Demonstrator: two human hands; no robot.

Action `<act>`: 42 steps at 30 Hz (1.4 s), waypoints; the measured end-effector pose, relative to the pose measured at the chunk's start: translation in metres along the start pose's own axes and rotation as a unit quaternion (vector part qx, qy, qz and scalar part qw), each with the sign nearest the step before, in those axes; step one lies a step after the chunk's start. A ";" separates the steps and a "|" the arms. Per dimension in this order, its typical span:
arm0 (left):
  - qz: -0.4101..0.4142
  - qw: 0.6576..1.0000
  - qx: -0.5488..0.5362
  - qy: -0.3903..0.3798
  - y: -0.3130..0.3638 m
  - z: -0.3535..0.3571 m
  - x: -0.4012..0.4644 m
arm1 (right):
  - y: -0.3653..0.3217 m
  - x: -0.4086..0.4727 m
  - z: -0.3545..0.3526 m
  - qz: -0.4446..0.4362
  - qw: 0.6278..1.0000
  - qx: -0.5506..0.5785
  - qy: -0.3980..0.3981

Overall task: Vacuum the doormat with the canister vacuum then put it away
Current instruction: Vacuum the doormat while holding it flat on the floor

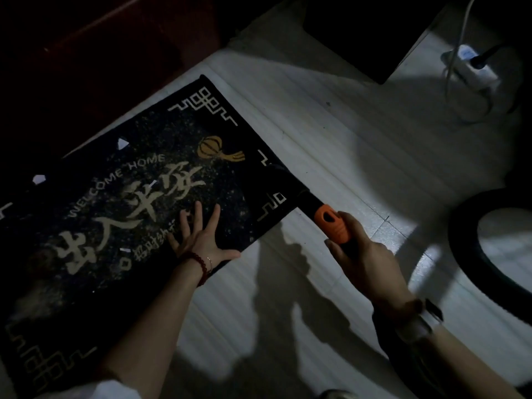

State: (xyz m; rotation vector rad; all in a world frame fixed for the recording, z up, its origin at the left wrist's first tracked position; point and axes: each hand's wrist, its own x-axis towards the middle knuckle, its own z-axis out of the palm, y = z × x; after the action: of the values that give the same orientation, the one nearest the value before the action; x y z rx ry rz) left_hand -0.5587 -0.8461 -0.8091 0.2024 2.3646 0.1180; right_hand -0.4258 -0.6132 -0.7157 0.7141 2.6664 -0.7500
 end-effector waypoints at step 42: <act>-0.008 0.999 0.040 0.023 -0.044 -0.004 0.004 | -0.157 0.107 0.073 -0.200 0.976 0.054 -0.067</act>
State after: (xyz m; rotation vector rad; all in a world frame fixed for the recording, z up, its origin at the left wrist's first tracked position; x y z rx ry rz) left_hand -0.5694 -0.8884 -0.8148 0.2209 2.4180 0.0208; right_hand -0.5886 -0.7287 -0.7528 0.1349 2.6888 -1.0083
